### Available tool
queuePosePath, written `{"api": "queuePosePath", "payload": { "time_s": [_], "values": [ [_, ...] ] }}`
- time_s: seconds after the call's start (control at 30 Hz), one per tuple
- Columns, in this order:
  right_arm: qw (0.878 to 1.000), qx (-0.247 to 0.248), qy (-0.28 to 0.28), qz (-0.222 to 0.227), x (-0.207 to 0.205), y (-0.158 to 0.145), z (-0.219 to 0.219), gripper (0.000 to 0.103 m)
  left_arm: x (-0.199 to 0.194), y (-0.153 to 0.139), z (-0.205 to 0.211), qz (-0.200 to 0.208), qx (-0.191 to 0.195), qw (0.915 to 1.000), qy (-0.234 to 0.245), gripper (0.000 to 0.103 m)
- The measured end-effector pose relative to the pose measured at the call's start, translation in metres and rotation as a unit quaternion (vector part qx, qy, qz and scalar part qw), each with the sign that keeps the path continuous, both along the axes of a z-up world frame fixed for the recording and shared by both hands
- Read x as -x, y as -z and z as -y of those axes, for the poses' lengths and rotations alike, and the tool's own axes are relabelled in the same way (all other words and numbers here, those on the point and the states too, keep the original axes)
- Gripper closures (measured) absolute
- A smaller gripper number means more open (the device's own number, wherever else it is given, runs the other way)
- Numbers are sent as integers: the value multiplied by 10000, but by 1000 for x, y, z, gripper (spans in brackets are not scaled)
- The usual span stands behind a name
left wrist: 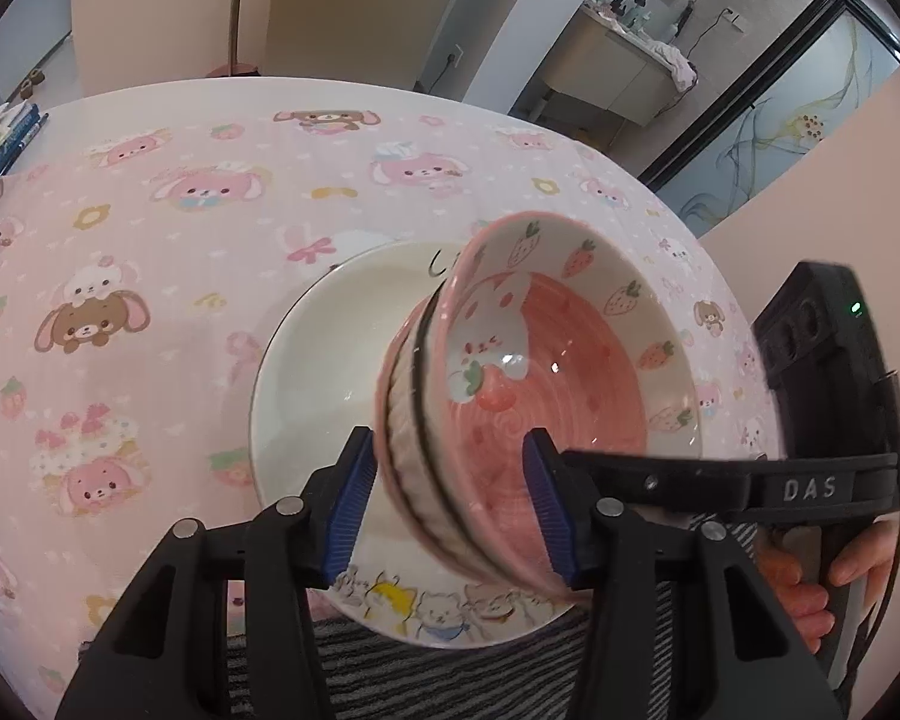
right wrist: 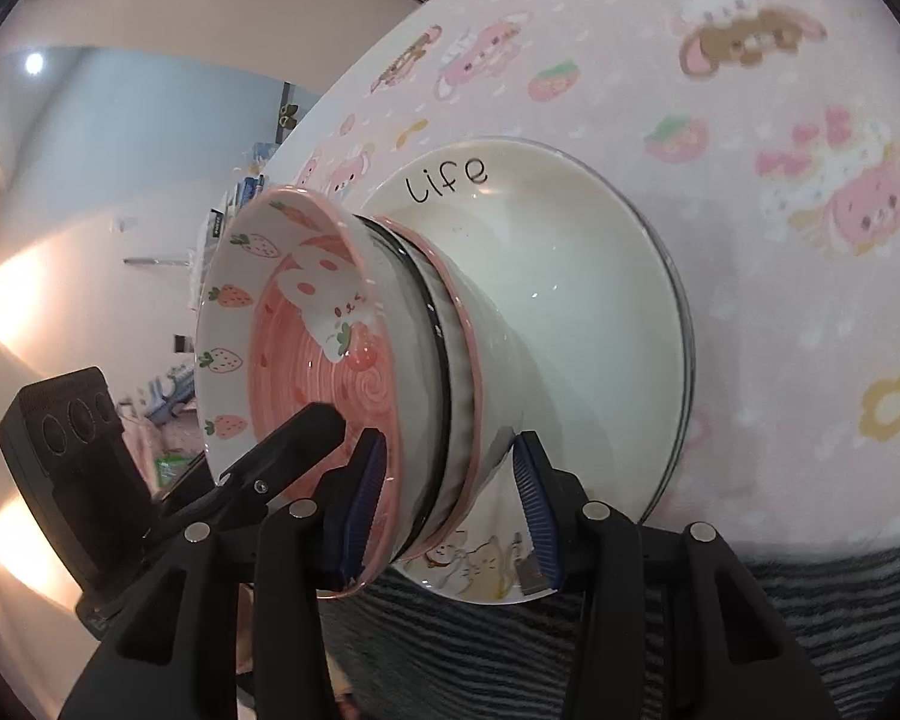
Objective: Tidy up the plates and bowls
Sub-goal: 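Open both grippers and raise them off the bowls on the plates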
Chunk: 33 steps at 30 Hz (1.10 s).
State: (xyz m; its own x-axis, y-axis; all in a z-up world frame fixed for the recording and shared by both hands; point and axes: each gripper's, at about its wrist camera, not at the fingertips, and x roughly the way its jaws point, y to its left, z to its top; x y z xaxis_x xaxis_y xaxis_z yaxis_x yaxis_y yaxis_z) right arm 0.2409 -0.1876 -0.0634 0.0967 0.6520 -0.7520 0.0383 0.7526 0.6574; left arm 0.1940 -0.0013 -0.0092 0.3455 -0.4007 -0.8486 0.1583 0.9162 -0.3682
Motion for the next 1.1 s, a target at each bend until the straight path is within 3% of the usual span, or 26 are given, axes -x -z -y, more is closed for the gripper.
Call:
{"api": "queuePosePath", "payload": {
  "time_s": [0.17,0.37,0.57,0.63,0.73,0.87,0.93,1.03,1.1],
  "values": [
    [9962,591,-228,604,3,-25,-7,56,14,-16,-3,364,-237,9990,-67,55],
    [9837,1103,-166,1407,19,-59,13,56,33,-52,0,1186,-676,9906,-121,55],
    [9687,922,305,2284,50,-102,35,56,59,-80,7,2143,-1245,9685,-255,55],
    [9557,1023,497,2714,66,-120,40,56,71,-88,8,2438,-1323,9602,-344,55],
    [9259,1464,583,3434,90,-144,38,56,101,-103,11,3038,-1584,9376,-591,53],
    [8527,1947,900,4763,144,-182,40,52,142,-127,11,3914,-1553,9037,-774,51],
    [8336,1969,1007,5061,161,-191,42,46,156,-132,9,4181,-1521,8917,-833,50],
    [8116,1987,1194,5362,178,-194,43,45,169,-131,9,4548,-1635,8704,-936,48],
    [7931,2167,1263,5551,185,-190,41,41,174,-126,9,4634,-1623,8660,-947,47]
  ]
}}
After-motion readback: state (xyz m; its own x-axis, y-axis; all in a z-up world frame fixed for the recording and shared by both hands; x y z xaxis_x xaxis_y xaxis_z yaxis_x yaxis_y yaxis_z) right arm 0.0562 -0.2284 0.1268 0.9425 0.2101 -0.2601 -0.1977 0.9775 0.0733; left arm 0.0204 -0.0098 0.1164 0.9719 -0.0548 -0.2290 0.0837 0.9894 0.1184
